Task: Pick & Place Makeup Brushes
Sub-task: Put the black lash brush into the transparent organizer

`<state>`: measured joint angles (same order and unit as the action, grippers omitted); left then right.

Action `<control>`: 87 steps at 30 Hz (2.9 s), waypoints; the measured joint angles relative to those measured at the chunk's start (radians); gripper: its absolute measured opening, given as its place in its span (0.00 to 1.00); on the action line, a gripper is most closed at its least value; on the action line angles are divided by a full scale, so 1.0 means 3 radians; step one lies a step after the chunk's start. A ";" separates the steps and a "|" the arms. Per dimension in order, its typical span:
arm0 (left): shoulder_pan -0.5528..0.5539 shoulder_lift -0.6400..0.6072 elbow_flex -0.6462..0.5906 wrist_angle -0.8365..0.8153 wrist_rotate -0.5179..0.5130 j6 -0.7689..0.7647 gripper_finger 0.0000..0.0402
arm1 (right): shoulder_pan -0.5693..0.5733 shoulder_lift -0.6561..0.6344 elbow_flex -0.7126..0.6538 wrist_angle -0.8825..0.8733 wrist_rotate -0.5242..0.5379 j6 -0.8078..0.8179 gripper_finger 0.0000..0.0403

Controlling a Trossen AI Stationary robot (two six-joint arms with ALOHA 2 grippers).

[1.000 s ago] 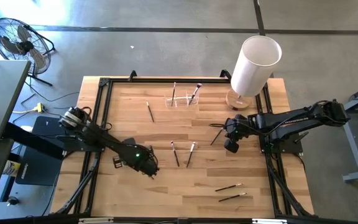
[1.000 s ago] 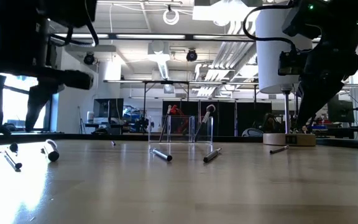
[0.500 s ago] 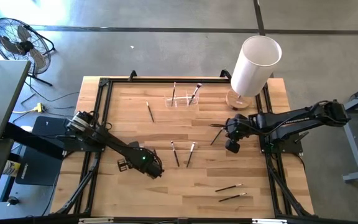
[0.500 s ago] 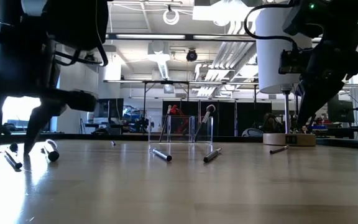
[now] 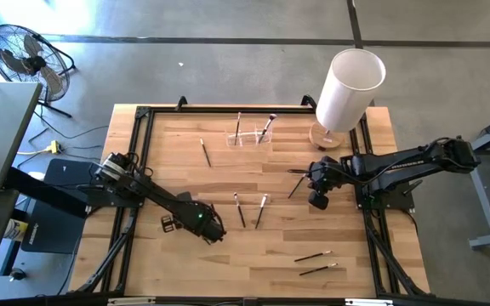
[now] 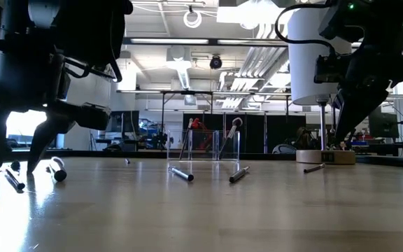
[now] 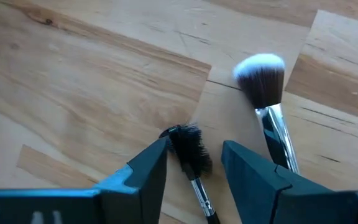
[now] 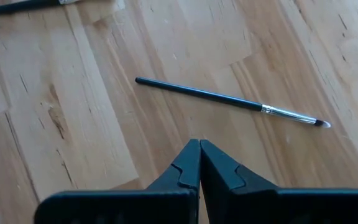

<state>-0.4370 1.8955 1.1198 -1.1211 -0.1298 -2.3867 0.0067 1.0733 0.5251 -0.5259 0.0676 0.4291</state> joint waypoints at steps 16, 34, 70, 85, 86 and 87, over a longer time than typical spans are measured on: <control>-0.0001 0.0031 0.0078 -0.0141 0.0180 0.0653 0.02 | 0.0000 0.0000 0.0000 0.0087 0.0016 0.0031 0.00; 0.0163 -0.0234 0.1553 -0.1392 -0.2413 0.1610 0.00 | 0.0002 0.0003 0.0000 0.0387 0.0091 0.0025 0.00; 0.3264 -0.0962 -0.0118 0.5306 0.2039 0.7379 0.00 | 0.0003 0.0003 0.0000 0.1092 0.0975 0.1549 0.00; 0.3725 0.0140 -0.0771 0.8379 0.2165 0.6790 0.00 | 0.0001 0.0003 0.0000 0.1400 0.1600 0.1781 0.00; 0.3711 0.0175 -0.0712 0.8332 0.2154 0.6855 0.00 | 0.0001 0.0003 0.0000 0.1400 0.1605 0.1801 0.00; 0.3703 0.0197 -0.0685 0.8251 0.2146 0.6904 0.00 | 0.0001 0.0003 0.0000 0.1400 0.1602 0.1807 0.00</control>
<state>0.6741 1.9545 0.9144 1.3543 0.5139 -0.3155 0.0071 1.0740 0.5251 -0.1059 0.5481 0.9712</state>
